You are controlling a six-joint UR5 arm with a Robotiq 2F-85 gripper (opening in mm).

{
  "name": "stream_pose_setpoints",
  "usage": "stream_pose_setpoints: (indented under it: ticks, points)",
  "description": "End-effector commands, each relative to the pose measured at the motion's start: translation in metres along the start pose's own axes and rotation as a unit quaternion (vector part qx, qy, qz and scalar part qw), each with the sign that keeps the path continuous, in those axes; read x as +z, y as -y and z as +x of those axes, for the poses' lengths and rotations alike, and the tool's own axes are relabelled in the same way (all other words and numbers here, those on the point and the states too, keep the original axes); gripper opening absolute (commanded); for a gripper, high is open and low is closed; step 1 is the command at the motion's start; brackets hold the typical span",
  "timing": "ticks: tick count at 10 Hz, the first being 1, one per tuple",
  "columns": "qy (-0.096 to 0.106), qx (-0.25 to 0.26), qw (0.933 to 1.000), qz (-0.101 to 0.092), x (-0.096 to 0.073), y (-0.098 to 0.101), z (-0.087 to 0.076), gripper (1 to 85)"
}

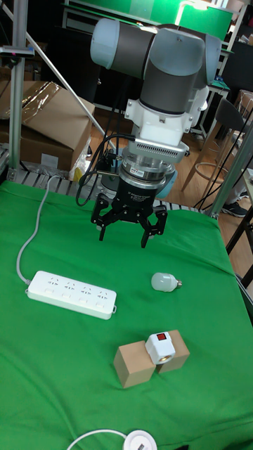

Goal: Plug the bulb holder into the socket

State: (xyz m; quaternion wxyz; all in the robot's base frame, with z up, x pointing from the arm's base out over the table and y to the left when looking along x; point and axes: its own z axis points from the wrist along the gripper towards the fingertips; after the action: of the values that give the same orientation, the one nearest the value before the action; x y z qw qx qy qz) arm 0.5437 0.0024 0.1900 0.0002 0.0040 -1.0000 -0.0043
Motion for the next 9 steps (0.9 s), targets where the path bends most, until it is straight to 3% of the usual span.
stream_pose_setpoints:
  ticks: [1, 9]
  points:
    - [0.036, 0.014, 0.9980, -0.050, -0.002, -0.028, -0.019, 1.0]
    - [0.036, 0.023, 0.9981, -0.043, 0.001, -0.038, -0.023, 1.0]
